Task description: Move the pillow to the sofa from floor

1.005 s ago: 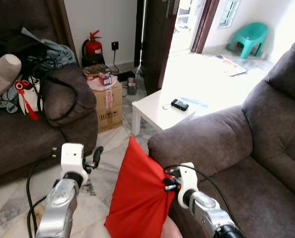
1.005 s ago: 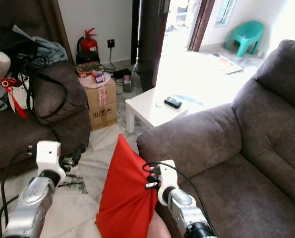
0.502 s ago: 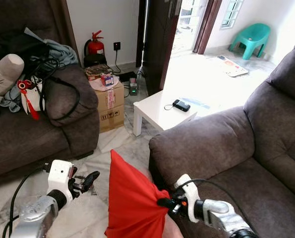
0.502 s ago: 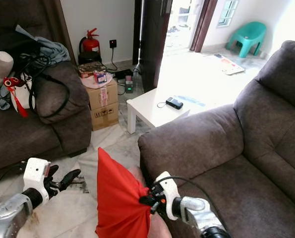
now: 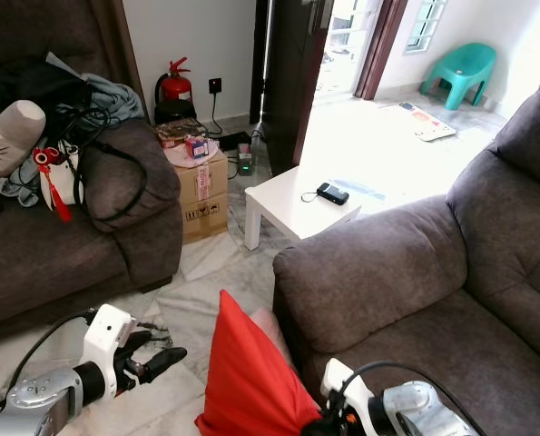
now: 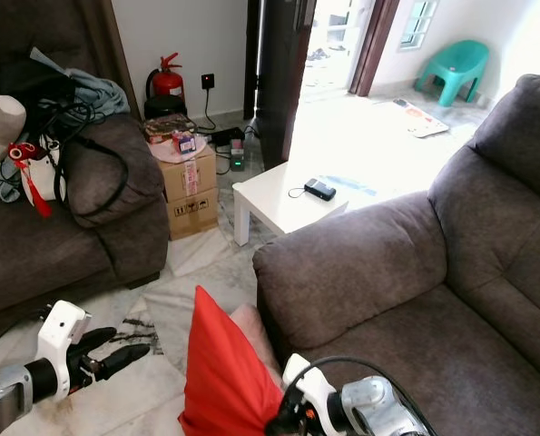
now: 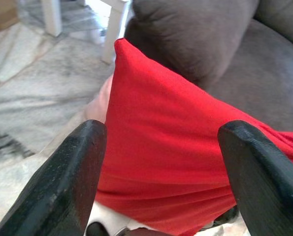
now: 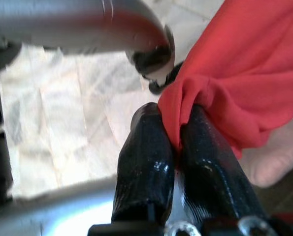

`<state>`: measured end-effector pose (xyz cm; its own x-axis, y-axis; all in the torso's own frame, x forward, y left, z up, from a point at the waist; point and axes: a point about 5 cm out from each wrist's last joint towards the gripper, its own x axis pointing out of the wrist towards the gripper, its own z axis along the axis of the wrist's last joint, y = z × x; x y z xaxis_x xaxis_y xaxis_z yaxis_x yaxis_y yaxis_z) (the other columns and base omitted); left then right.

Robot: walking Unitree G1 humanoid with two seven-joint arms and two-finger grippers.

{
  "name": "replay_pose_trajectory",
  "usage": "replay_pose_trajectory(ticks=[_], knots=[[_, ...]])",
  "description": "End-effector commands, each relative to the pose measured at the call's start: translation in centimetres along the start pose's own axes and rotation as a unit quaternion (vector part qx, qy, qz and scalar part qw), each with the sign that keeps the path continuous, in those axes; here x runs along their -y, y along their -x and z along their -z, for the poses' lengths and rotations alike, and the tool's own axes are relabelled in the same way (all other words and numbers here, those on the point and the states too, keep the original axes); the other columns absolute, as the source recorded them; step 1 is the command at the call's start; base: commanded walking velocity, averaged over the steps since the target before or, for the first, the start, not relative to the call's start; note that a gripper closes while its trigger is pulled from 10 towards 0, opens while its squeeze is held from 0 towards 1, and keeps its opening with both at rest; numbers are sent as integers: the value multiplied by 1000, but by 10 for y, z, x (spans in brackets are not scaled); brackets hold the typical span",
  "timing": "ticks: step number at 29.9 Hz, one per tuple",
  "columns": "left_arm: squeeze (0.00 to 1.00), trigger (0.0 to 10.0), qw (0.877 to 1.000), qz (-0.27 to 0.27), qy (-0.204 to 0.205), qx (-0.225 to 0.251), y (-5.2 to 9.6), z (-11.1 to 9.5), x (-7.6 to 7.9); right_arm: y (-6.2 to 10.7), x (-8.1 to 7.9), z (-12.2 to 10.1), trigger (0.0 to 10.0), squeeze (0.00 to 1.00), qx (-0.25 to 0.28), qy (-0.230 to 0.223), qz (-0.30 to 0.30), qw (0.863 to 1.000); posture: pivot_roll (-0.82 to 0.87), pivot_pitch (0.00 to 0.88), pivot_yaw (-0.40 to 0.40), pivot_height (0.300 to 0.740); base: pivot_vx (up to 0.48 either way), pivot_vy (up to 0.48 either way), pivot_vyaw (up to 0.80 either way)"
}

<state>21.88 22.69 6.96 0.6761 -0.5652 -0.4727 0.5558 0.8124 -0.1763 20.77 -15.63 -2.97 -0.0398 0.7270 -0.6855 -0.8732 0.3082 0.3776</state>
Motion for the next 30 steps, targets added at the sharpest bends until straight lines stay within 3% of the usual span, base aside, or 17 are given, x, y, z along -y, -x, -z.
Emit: replay_pose_trajectory(ticks=[1, 4, 7, 10, 11, 14, 15, 17, 18, 19, 20, 22, 30], knots=[[0, 10000, 1000, 23, 5, -8, -2, 1, 7, 6, 1, -4, 10000, 0, -14, 34, -15, 999, 198, 0, -113, 740, 0, 0, 0], [0, 10000, 998, 50, 10, -26, -1, 5, 11, 7, -2, -5, 10000, 0, -15, 36, -28, 999, 199, 0, -114, 740, 0, 0, 0], [0, 10000, 999, 36, 0, -39, 2, 7, 5, 9, -3, 2, 10000, 0, -54, 54, -26, 997, 200, 0, -115, 740, 0, 0, 0], [0, 10000, 997, -46, -22, -49, 4, 11, -16, 11, 0, 8, 10000, 0, -94, 75, -6, 993, 202, 0, -113, 740, 0, 0, 0], [0, 10000, 993, -113, -22, -24, 1, 8, -26, 10, 2, 5, 10000, 0, -77, 71, 12, 994, 202, 0, -113, 740, 0, 0, 0], [0, 10000, 977, -213, -16, 22, -1, 0, -41, 9, 10, 0, 10000, 0, -59, 64, 59, 994, 198, 0, -114, 740, 0, 0, 0], [0, 10000, 958, -281, 16, 59, -1, -4, -51, 9, 15, -3, 10000, 0, -55, 70, 96, 991, 197, 0, -117, 740, 0, 0, 0], [0, 10000, 952, -296, 29, 67, -1, -4, -53, 10, 16, -4, 10000, 0, -54, 74, 103, 991, 197, 0, -117, 740, 0, 0, 0], [0, 10000, 936, -332, 62, 99, 0, -7, -58, 10, 16, -4, 10000, 0, -46, 68, 103, 991, 193, 0, -116, 740, 0, 0, 0], [0, 10000, 929, -342, 81, 112, -1, -7, -58, 9, 14, -4, 10000, 0, -42, 64, 94, 993, 191, 0, -117, 740, 0, 0, 0], [0, 10000, 925, -347, 93, 121, -1, -7, -59, 9, 13, -4, 10000, 0, -38, 61, 87, 994, 191, 0, -117, 740, 0, 0, 0], [0, 10000, 908, -344, 169, 171, -10, -8, -58, 8, 3, -4, 10000, 0, -27, 59, 43, 997, 188, 0, -118, 740, 0, 0, 0], [0, 10000, 868, -362, 261, 218, -18, -9, -67, 17, -16, 5, 10000, 0, -34, 97, -42, 994, 174, 0, -119, 740, 0, 0, 0]])
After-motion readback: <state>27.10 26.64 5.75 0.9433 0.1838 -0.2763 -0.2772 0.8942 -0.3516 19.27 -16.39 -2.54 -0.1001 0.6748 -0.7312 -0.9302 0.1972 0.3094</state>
